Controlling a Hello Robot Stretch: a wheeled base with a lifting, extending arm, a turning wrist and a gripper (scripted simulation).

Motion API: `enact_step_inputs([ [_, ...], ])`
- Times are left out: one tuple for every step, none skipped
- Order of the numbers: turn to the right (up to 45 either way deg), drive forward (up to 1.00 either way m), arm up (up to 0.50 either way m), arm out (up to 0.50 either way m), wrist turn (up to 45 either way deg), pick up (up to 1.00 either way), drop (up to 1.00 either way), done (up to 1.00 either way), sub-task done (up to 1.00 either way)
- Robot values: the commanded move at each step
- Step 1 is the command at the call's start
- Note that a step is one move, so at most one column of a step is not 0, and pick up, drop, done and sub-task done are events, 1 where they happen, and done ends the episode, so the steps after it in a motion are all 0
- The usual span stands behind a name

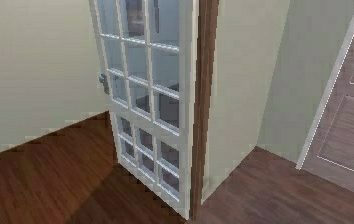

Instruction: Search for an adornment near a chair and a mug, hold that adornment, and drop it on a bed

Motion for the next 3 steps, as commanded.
enact_step_inputs([
  [0.0, 0.0, 0.0, 0.0, -45.0, 0.0, 0.0, 0.0, 0.0],
  [0.0, 0.0, 0.0, 0.0, -45.0, 0.0, 0.0, 0.0, 0.0],
  [0.0, 0.0, 0.0, 0.0, -45.0, 0.0, 0.0, 0.0, 0.0],
])
